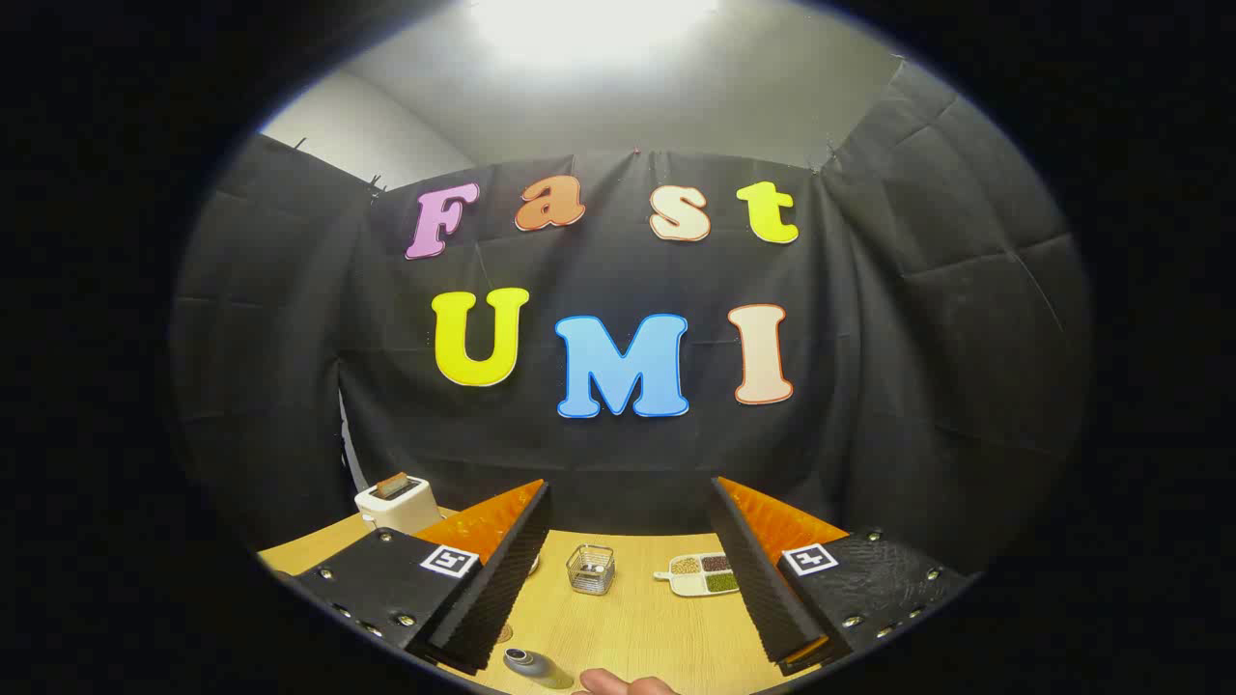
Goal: Take the bottle from table, then pour the juice into the cup, finally place the bottle on the coaster
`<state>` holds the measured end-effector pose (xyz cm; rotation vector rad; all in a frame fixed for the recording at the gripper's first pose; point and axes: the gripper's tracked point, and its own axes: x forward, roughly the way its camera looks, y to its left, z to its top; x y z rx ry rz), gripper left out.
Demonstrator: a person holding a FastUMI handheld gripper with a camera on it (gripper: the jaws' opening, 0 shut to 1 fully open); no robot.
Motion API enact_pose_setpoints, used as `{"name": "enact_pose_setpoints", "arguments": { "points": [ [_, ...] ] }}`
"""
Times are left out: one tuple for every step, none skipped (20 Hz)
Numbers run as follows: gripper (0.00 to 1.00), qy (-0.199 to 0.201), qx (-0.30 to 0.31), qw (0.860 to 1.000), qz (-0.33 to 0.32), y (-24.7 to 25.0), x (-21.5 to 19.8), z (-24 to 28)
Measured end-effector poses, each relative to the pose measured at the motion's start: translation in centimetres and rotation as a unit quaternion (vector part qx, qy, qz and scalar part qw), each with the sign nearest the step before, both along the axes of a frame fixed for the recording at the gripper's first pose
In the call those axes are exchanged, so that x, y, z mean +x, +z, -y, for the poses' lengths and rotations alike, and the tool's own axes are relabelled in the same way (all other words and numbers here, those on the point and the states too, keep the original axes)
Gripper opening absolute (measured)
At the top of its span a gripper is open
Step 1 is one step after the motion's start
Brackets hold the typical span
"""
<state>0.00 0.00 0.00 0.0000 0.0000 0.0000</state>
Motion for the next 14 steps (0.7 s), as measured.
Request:
{"name": "enact_pose_setpoints", "arguments": {
  "points": [
    [0.99, 0.000, 0.001, 1.000, -0.001, -0.08, 0.02, 0.02],
    [0.99, 0.001, 0.003, 1.000, -0.002, -0.09, 0.08, -0.03],
    [0.99, 0.002, 0.004, 1.000, -0.002, -0.17, -0.01, -0.04],
    [0.99, 0.002, 0.005, 1.000, -0.004, -0.23, 0.04, -0.06],
    [0.99, 0.003, 0.004, 1.000, -0.005, -0.37, 0.03, -0.10],
    [0.99, 0.004, 0.004, 1.000, -0.006, -0.39, 0.03, -0.18],
    [0.99, 0.004, 0.004, 1.000, -0.007, -0.49, 0.08, -0.10],
    [0.99, 0.004, 0.004, 1.000, -0.006, -0.47, 0.08, -0.05],
    [0.99, 0.005, 0.004, 1.000, -0.006, -0.48, -0.04, -0.09],
    [0.99, 0.006, 0.005, 1.000, -0.006, -0.50, 0.02, -0.09],
    [0.99, 0.007, 0.006, 1.000, -0.007, -0.63, 0.02, -0.17],
    [0.99, 0.008, 0.005, 1.000, -0.007, -0.67, 0.03, -0.23],
    [0.99, 0.009, 0.004, 1.000, -0.007, -0.84, -0.07, -0.20],
    [0.99, 0.009, 0.003, 1.000, -0.006, -0.99, -0.04, -0.19]
  ]
}}
